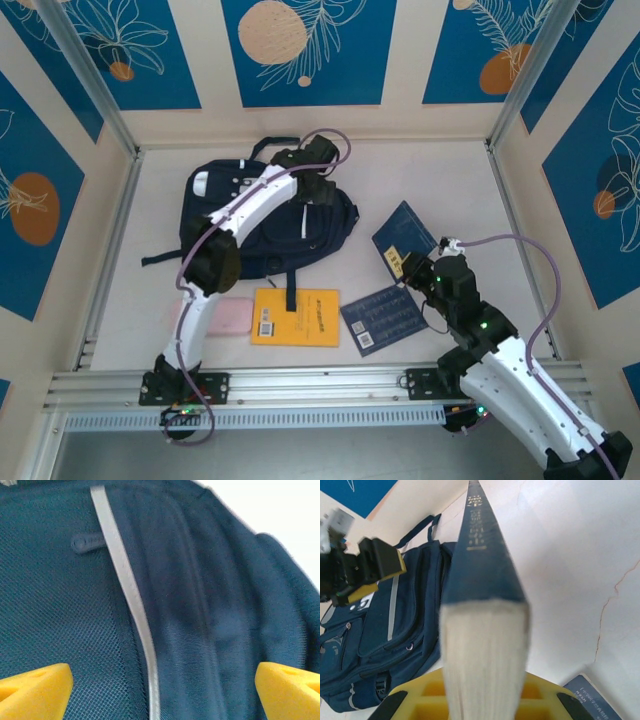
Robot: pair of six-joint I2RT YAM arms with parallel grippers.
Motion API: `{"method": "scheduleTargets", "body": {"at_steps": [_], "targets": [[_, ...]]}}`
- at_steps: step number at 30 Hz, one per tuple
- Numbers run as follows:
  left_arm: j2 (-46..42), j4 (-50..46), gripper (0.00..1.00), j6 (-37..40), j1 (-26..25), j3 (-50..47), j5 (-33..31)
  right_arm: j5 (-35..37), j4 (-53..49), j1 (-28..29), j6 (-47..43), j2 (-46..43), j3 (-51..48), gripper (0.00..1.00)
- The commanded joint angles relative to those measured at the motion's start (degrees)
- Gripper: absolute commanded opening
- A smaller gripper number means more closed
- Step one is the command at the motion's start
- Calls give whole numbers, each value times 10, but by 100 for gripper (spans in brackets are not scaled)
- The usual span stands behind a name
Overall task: Pack the student bag
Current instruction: Open the student bag at the top-center of the table.
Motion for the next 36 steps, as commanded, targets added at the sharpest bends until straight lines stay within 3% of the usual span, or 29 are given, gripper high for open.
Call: {"method": "scheduleTargets", "body": {"at_steps": [1,16,20,23,31,36], "targets": [[12,-44,94,0,11,25,26,-52,40,-27,6,-4,-15,0],[62,-31,92,-20,9,30,39,-118,70,-76,18,12,-34,0],[81,-41,87,-22,9,39,34,-125,68,-80,22,12,-35,0],[82,-42,73,-19,9,42,39,-129,62,-83,20,9,-33,0],[31,-23,0,21,11,27,56,-137,36,-93,10,-20,-28,0],[-25,-40,0,71,25,30,48,-152,33,-100,2,-40,-21,0]]}}
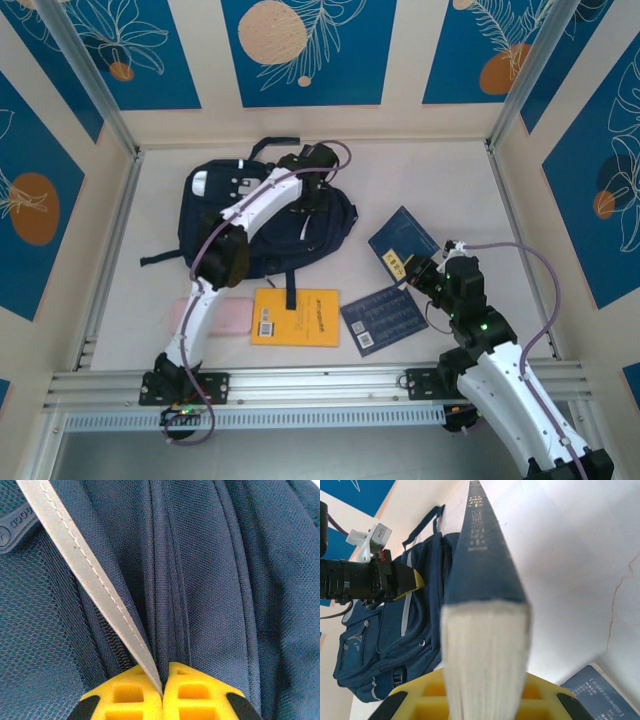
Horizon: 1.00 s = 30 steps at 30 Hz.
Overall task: Pack the student bag
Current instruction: Open the student bag at the top-center of the table.
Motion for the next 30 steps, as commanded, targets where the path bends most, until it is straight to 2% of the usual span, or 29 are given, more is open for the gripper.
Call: {"method": "scheduleTargets", "body": {"at_steps": [1,9,16,23,30], "targets": [[-89,-29,0,69,16,5,-28,-18,10,-4,-11,-14,15,0],[-212,-20,0,142,36,11,-128,-47,33,-5,-8,-1,18,0],[-273,24,0,195,44,29,-148,-79,57,-4,6,10,17,0],[-280,44,0,225,31,44,-76,-94,52,-4,-5,0,38,0],[-274,44,0,259,5,32,-2,-150,91,-4,-37,-20,58,0]]}}
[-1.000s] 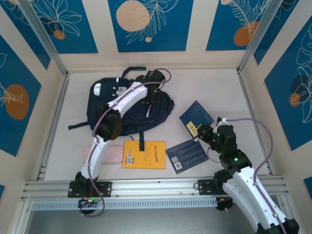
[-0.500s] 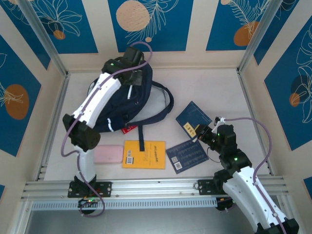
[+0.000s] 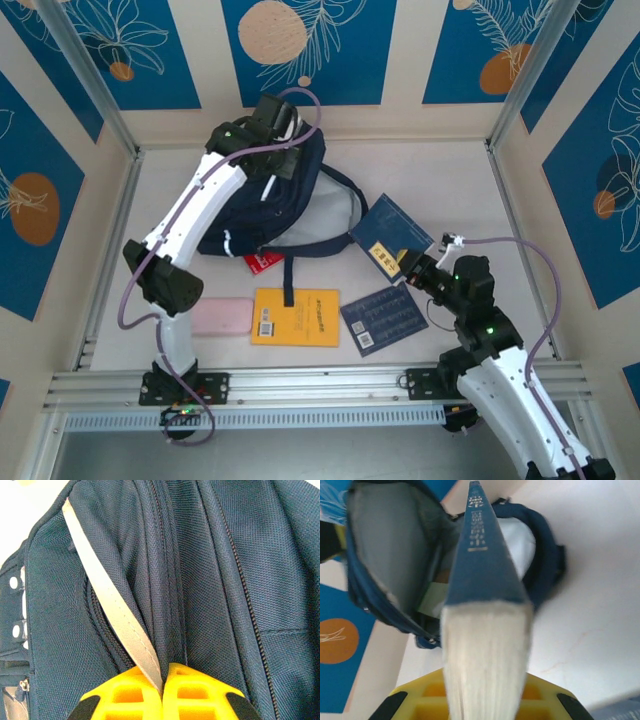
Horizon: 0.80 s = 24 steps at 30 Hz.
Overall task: Pack the student bag
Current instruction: Open the student bag at the top-center of the table, then place the book in the student bag.
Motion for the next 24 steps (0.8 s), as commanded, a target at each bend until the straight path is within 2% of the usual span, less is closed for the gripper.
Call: {"method": "scheduleTargets", "body": {"at_steps": [1,6,10,18,24], "targets": [[-32,90,0,39,-10,19,43,-51,63,-3,-18,8,31,0],[-79,157,0,60,-6,-60,61,-130,147,-4,16,117,51,0],[-97,177,0,49,14,-80,114,-180,228,-6,67,231,82,0],[-115,195,0,70,25,-104,178,-218,358,11,160,426,163,0],[-128,204,0,70,32,-119,196,-204,369,42,177,556,254,0]]}}
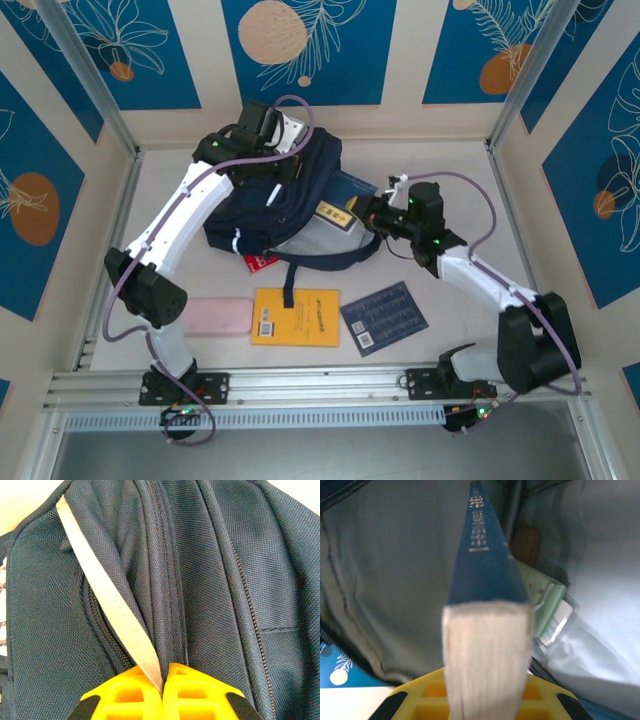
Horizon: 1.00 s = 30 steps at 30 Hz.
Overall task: Pack the student bag
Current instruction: Place the book in the student bag.
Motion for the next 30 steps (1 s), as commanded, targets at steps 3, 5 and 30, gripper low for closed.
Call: {"method": "scheduleTargets", "body": {"at_steps": [3,5,30], "targets": [[-56,106,0,23,6,6,32,11,27,32,18,105,99,0],[-60,114,0,19,9,0,37,24,10,46,5,151,139,0],[-75,246,0,-113,118,-106,35,104,-34,87,-82,293,296,73]]}}
